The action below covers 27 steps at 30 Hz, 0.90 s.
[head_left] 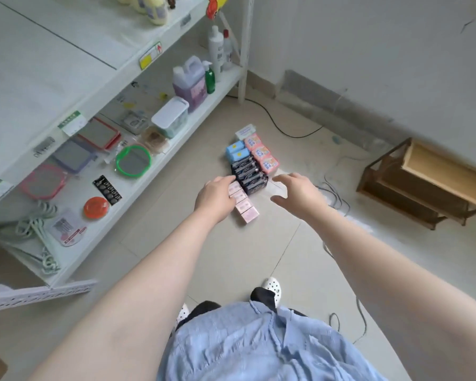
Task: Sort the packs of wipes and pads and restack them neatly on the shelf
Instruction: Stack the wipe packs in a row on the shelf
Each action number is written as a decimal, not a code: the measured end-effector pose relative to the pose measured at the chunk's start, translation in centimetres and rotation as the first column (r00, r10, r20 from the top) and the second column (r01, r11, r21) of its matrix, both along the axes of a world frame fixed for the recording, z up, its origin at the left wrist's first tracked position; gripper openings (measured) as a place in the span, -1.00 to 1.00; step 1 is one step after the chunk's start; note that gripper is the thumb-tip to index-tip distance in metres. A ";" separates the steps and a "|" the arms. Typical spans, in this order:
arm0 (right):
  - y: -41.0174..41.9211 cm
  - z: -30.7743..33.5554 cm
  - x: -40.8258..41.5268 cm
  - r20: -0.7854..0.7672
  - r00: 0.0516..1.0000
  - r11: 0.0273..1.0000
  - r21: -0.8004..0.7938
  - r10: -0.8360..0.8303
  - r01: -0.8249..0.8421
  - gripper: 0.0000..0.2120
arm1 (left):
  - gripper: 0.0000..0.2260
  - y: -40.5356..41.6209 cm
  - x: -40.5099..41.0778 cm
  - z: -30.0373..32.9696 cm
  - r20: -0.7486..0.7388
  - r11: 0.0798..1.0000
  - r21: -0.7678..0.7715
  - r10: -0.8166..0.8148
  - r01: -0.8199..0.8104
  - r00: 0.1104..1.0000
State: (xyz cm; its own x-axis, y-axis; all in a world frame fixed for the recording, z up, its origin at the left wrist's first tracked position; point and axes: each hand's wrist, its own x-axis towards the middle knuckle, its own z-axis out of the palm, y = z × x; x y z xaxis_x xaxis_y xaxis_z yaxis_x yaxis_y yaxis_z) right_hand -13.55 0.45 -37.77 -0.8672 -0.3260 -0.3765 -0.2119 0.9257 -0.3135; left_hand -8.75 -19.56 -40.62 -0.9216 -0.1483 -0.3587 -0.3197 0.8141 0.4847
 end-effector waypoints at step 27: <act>18.1 -4.1 -34.8 0.132 0.990 0.998 0.038 -0.056 0.051 -0.49 | -0.54 18.1 -34.5 -3.8 0.182 1.000 -0.012 -0.022 0.024 0.983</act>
